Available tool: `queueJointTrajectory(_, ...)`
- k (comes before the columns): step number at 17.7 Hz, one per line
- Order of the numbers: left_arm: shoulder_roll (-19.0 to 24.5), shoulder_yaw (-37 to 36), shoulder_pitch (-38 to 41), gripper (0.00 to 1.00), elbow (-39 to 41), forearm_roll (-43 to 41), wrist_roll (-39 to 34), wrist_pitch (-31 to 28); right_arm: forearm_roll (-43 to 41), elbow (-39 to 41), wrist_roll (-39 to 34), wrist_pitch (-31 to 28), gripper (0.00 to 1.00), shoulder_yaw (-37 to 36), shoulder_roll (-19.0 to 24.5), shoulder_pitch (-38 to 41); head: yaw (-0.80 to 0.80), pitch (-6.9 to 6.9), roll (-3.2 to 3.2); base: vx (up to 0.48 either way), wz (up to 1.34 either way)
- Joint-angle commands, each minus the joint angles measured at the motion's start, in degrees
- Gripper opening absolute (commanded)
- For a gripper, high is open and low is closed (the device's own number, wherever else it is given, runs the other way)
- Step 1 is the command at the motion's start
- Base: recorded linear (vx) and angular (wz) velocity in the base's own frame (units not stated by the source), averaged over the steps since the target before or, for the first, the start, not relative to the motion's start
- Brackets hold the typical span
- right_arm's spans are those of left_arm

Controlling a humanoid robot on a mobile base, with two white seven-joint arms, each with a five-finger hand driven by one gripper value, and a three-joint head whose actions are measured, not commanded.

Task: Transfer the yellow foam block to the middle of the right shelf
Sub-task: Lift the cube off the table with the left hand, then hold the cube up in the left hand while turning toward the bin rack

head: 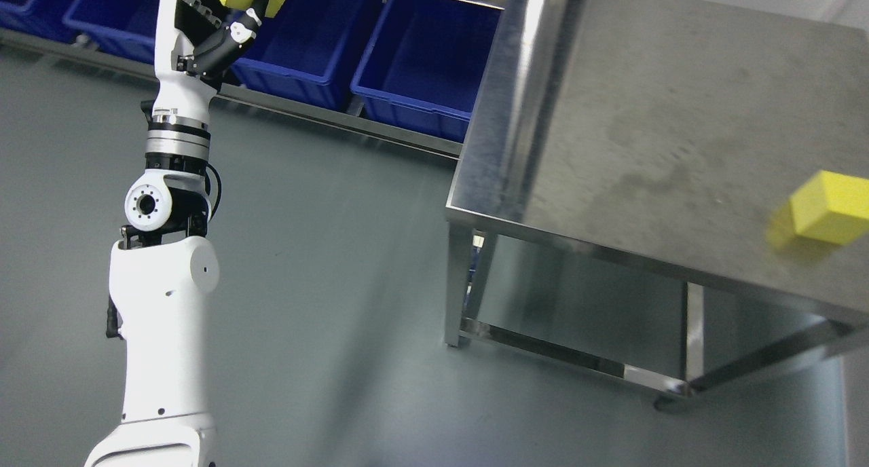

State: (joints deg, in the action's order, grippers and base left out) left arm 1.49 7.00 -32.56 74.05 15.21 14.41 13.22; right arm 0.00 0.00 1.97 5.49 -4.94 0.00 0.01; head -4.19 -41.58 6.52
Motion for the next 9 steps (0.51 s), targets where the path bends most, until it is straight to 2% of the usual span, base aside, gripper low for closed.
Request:
queueJointTrajectory(1, -0.5, 2.6, 7.6, 0.41, 4.6, 1.7, 0.0, 0.5, 0.2, 1.0, 0.0, 0.0, 1.00, 0.0, -1.0, 0.1, 0.00, 0.00, 0.00, 0.091, 0.93)
queueJointTrajectory(9, -0.5, 2.8, 16.9, 0.41, 6.6, 1.7, 0.3, 1.7, 0.2, 1.0, 0.0, 0.0, 1.00, 0.0, -1.0, 0.1, 0.00, 0.01, 0.00, 0.102, 1.18)
